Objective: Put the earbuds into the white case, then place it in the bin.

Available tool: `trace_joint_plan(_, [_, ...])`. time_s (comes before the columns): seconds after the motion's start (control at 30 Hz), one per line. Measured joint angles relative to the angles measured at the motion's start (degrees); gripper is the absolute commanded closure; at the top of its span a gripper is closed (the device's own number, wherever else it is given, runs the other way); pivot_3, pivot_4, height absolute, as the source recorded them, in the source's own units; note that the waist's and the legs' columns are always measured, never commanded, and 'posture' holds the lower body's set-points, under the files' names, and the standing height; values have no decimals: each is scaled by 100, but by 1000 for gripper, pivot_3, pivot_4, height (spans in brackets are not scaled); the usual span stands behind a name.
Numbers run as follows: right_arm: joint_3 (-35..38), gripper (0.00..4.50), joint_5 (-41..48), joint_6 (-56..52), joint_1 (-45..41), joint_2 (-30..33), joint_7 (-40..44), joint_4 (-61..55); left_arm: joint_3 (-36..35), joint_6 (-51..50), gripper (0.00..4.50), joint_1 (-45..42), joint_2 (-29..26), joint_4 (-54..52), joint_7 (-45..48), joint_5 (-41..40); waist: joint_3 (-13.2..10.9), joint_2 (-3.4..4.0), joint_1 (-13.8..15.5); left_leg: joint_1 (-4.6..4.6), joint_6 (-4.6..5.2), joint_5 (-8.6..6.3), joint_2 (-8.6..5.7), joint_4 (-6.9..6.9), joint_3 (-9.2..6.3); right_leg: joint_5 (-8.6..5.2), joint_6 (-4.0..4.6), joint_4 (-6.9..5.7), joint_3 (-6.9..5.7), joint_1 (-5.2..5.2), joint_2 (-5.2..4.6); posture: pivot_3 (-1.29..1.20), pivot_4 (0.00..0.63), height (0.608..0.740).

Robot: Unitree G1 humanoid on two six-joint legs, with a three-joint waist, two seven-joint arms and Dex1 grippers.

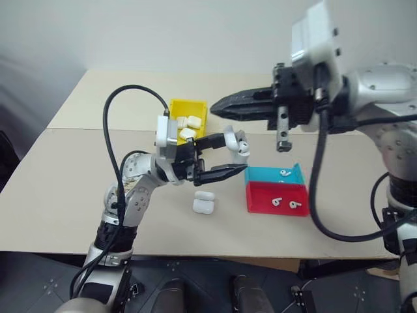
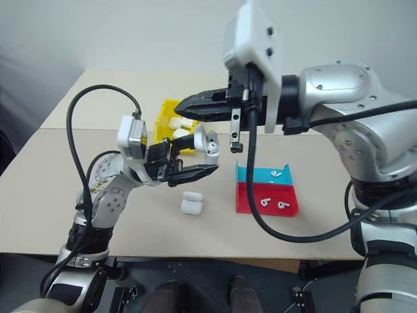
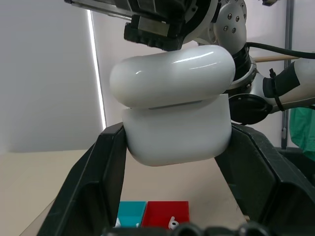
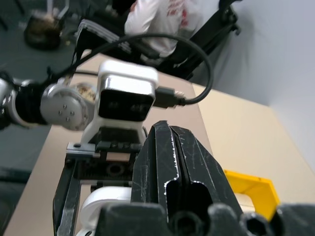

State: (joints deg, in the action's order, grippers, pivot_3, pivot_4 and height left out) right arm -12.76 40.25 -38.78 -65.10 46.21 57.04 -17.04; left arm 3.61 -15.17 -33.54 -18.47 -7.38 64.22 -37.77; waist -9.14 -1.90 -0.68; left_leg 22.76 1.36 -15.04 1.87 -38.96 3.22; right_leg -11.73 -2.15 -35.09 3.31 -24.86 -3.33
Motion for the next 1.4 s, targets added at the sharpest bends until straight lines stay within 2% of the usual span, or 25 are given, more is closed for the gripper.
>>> trace_joint_plan(0.23, [-520, 4475, -1121, 819, -344, -13, 1152, 362, 29, -6, 1655, 4, -27, 106, 51, 126, 1, 2, -4, 28, 0, 0, 2, -2, -2, 4, 3, -18, -3, -37, 2, 0, 150, 740])
trace_joint_plan(0.47, [-182, 4475, -1233, 923, 9, 274, 1706, 411, -26, -18, 1655, 131, -123, -57, 22, 148, 1, 1, 4, 28, -1, 1, 0, -5, -4, 5, 3, -19, -5, -33, -2, 0, 150, 740])
trace_joint_plan(0.67, [269, 4475, -1255, 900, 337, 309, 1591, 397, -48, -20, 1655, 168, -139, -194, -49, 94, 2, 5, -5, 17, -1, 1, -1, -5, -3, 5, 4, -33, -1, -32, 0, 0, 150, 740])
trace_joint_plan(0.8, [598, 4475, -1156, 569, 612, 249, 1168, 349, -62, -13, 1655, 168, -131, -236, -116, 55, 2, 5, -4, 13, -2, 2, -3, -13, 0, 4, 5, -52, 5, -33, -1, 0, 150, 740])
trace_joint_plan(0.93, [1692, 4475, -555, -254, 1348, -90, 25, -78, -133, 36, 1655, 208, -119, -331, -559, 256, 3, 4, 4, 10, -2, 2, -4, -19, -9, 4, 5, -61, 7, -28, -3, 0, 150, 740])
trace_joint_plan(1.03, [2472, 4475, -371, -721, 2626, -358, -979, -849, -226, 15, 1655, 247, -69, -345, -1582, 924, 4, 3, 65, 12, -2, 2, -7, -20, -14, 4, 4, -60, 3, -21, -5, 0, 150, 740])
trace_joint_plan(1.13, [2615, 4475, -282, -1120, 3466, -605, -1673, -1403, -315, -106, 1655, 206, -2, -213, -2681, 1635, 4, 4, 63, 8, -3, 2, -11, -24, -24, 6, 1, -73, 22, -30, -6, 0, 150, 740])
trace_joint_plan(1.3, [2644, 4475, -228, -1333, 3930, -973, -2677, -2456, -377, -761, 1655, -607, 189, 1060, -4708, 2904, 4, 4, 16, -4, 0, 14, -13, -28, -27, 8, -1, -79, 23, -23, 6, 0, 150, 740])
trace_joint_plan(1.4, [2598, 4475, -231, -1390, 3900, -985, -2970, -2527, -369, -892, 1655, -988, 204, 1820, -5224, 3299, 4, 4, -9, -9, -2, 17, -14, -28, -18, 9, -1, -80, 22, -19, 5, 0, 150, 740])
